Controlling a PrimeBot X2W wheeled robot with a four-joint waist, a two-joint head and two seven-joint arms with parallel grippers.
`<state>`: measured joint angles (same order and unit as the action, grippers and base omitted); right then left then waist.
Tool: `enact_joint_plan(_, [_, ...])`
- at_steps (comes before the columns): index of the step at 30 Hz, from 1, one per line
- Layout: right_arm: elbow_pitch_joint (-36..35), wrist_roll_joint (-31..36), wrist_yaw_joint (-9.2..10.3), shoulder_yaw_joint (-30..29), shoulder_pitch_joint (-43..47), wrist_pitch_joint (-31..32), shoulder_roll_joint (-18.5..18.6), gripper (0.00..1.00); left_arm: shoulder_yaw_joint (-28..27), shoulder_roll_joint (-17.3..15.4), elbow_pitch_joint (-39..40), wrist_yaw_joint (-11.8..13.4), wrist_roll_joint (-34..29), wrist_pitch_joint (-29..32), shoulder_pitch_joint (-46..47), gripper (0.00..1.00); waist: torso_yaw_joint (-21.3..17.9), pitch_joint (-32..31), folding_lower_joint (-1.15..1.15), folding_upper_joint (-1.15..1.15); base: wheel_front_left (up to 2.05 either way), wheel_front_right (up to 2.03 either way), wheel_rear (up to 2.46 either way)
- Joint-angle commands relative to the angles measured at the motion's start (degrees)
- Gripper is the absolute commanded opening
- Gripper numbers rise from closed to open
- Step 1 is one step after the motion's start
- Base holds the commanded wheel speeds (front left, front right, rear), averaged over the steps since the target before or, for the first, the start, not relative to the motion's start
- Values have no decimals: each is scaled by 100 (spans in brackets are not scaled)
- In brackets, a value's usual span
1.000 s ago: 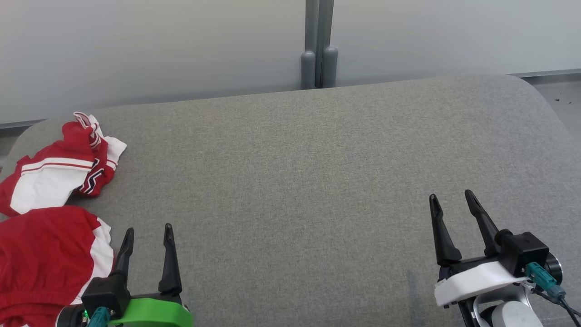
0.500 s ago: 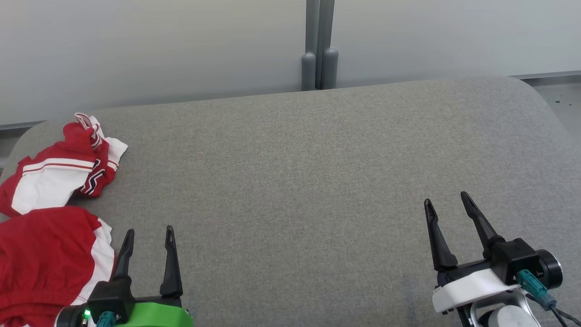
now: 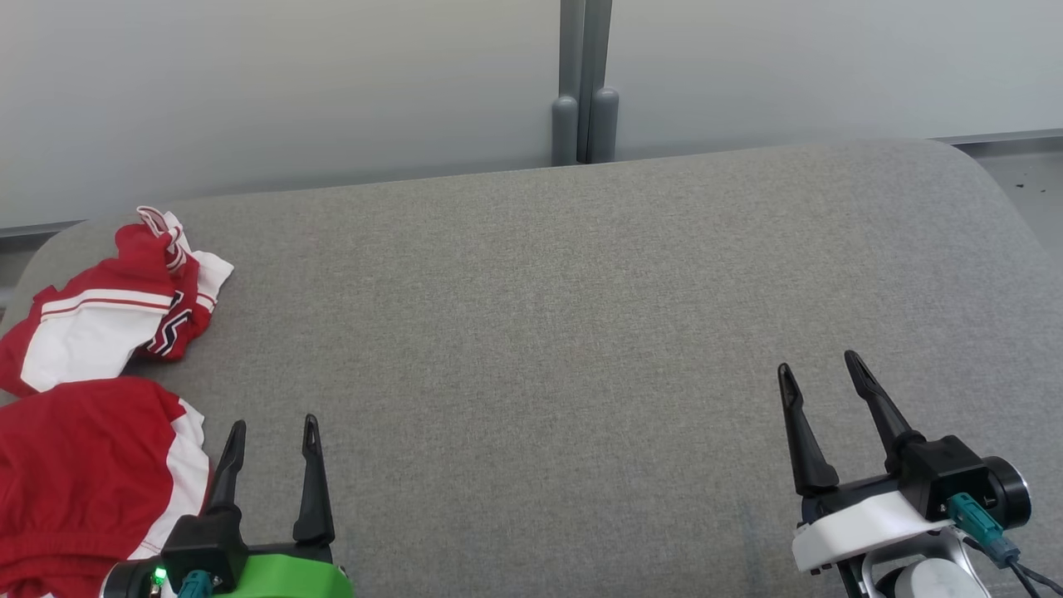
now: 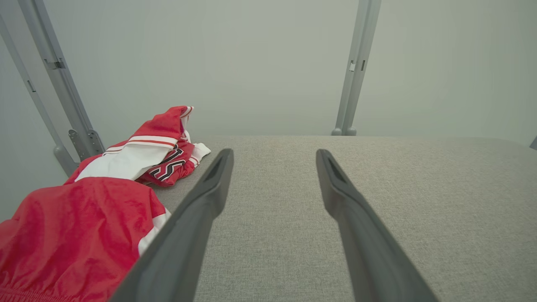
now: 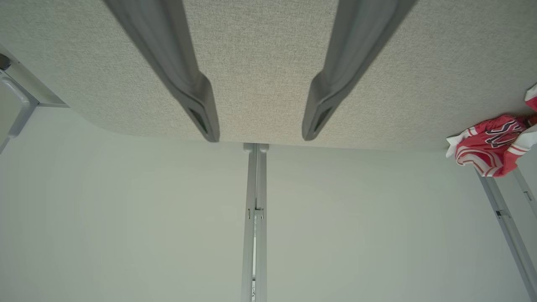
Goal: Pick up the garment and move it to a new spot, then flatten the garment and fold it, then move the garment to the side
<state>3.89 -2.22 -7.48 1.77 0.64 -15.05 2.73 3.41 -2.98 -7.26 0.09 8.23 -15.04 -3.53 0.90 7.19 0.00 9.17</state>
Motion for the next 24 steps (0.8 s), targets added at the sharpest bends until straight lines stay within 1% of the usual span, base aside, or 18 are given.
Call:
enact_joint_plan(1, [-5, 40, -2, -20, 35, -21, 28, 100, -20, 3, 8, 3, -47, -21, -52, 100, 1, 5, 0, 0, 0, 0, 0])
enact_joint_plan(10, [17, 8, -2, -70, 35, -21, 28, 100, -19, 5, 4, -4, -82, -21, -20, 100, 34, 16, 0, 0, 0, 0, 0])
enact_joint_plan(15, [5, 12, -2, -98, 46, -21, 26, 100, -26, 5, -7, -14, -74, -21, 15, 100, 133, 22, 0, 0, 0, 0, 0])
enact_joint_plan(19, [-26, -8, -2, -76, 34, -21, 27, 100, -44, 5, -1, -4, -79, -21, 63, 100, 322, 41, 0, 0, 0, 0, 0])
enact_joint_plan(24, [-76, -50, -2, -76, 45, -21, 26, 100, -67, 4, -10, 4, -32, -20, 131, 100, 760, 70, 0, 0, 0, 0, 0])
